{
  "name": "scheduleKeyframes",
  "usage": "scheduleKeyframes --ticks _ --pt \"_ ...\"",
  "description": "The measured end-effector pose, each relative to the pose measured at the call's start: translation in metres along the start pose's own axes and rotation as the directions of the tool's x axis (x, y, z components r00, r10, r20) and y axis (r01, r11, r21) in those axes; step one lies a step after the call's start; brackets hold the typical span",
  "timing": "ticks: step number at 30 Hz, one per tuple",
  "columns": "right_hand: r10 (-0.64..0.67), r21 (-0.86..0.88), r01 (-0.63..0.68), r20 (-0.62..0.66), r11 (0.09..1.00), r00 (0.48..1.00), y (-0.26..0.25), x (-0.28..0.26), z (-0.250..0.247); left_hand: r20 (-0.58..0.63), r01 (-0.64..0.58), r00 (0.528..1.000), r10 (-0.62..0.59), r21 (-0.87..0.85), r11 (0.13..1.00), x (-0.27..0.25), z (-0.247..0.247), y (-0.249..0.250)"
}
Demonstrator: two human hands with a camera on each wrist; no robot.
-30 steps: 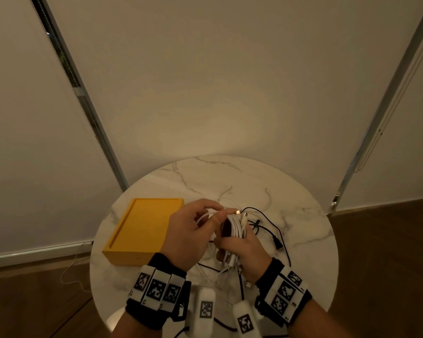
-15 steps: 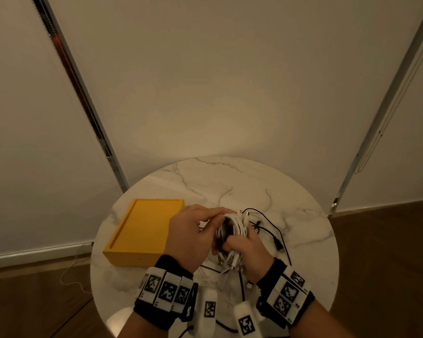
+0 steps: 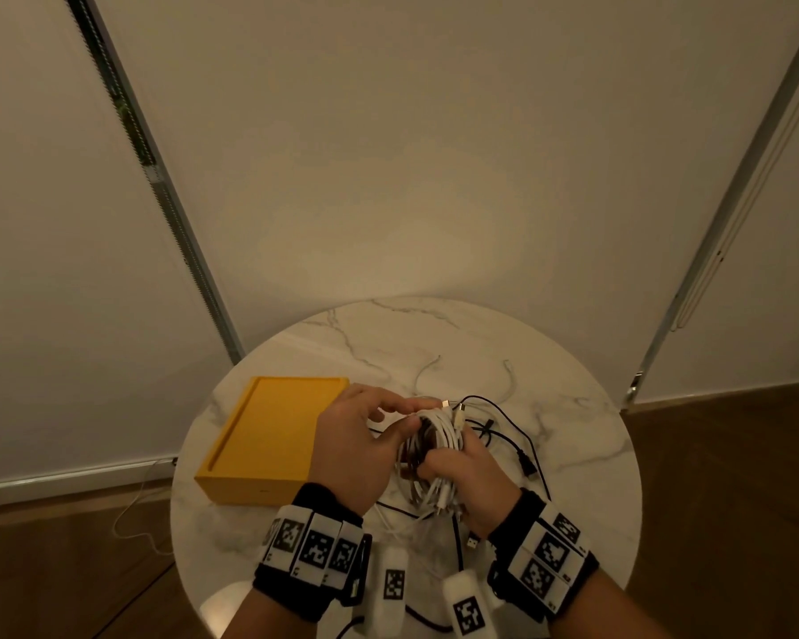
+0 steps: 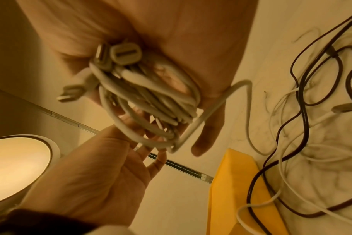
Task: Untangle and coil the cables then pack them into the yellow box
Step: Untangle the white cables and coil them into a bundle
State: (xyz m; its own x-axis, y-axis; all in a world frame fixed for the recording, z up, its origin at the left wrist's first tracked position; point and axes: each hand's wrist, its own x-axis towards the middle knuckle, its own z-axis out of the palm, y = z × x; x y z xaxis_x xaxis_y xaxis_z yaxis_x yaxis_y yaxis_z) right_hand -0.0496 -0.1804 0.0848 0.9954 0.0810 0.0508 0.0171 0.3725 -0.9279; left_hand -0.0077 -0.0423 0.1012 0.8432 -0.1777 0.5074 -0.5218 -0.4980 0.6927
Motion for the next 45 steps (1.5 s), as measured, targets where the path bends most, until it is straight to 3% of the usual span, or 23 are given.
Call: scheduleKeyframes --ticks 6,9,11,13,14,16,21,24,28,32,34,37,40,43,45 --pt "0.074 0.098 -0.081 0.080 0.992 0.994 0.000 0.002 -0.006 0.058 0.207 0.978 -0.200 -0.143 0.968 -0.003 0.006 -0.009" --pt "0.036 0.079 -0.041 0.061 0.996 0.997 -0.006 0.005 -0.010 0.201 0.353 0.929 -0.311 -0.225 0.908 -0.006 0.009 -0.003" --pt "-0.009 0.133 0.005 0.033 0.991 0.999 -0.009 0.007 -0.011 0.387 0.493 0.851 -0.356 -0.351 0.796 -0.011 0.014 0.002" --pt "-0.057 0.215 0.057 -0.007 0.975 0.998 -0.014 0.009 -0.014 0.577 0.649 0.735 -0.356 -0.447 0.616 -0.017 0.019 0.009" --pt "-0.072 0.256 0.078 -0.034 0.963 0.997 -0.016 0.010 -0.016 0.639 0.709 0.682 -0.356 -0.455 0.539 -0.020 0.021 0.011" --pt "-0.088 0.297 0.112 -0.091 0.948 0.992 -0.021 0.013 -0.022 0.680 0.755 0.638 -0.362 -0.460 0.467 -0.024 0.025 0.015" --pt "-0.127 0.260 0.189 -0.238 0.947 0.963 -0.027 0.015 -0.029 0.676 0.754 0.644 -0.358 -0.484 0.444 -0.027 0.033 0.015" --pt "-0.149 0.261 0.214 -0.249 0.941 0.957 -0.027 0.014 -0.030 0.659 0.744 0.662 -0.356 -0.525 0.412 -0.027 0.036 0.017" --pt "-0.166 0.271 0.234 -0.252 0.934 0.953 -0.025 0.012 -0.024 0.624 0.664 0.719 -0.305 -0.490 0.565 -0.028 0.042 0.013" --pt "-0.141 0.307 0.235 -0.300 0.922 0.943 -0.024 0.012 -0.024 0.617 0.671 0.729 -0.294 -0.560 0.486 -0.028 0.039 0.011" --pt "-0.147 0.329 0.254 -0.318 0.909 0.937 -0.023 0.012 -0.025 0.609 0.659 0.739 -0.288 -0.562 0.499 -0.029 0.038 0.011" --pt "-0.164 0.347 0.291 -0.351 0.892 0.922 -0.027 0.013 -0.026 0.519 0.565 0.799 -0.304 -0.472 0.677 -0.028 0.040 0.004" --pt "-0.207 0.322 0.335 -0.373 0.886 0.905 -0.033 0.012 -0.029 0.423 0.385 0.876 -0.233 -0.321 0.865 -0.029 0.040 -0.010" --pt "-0.267 0.286 0.383 -0.371 0.878 0.890 -0.044 0.010 -0.030 0.368 0.262 0.912 -0.184 -0.175 0.949 -0.030 0.038 -0.020" --pt "-0.336 0.261 0.444 -0.371 0.857 0.866 -0.058 0.010 -0.031 0.334 0.259 0.920 -0.206 -0.124 0.958 -0.030 0.036 -0.029"
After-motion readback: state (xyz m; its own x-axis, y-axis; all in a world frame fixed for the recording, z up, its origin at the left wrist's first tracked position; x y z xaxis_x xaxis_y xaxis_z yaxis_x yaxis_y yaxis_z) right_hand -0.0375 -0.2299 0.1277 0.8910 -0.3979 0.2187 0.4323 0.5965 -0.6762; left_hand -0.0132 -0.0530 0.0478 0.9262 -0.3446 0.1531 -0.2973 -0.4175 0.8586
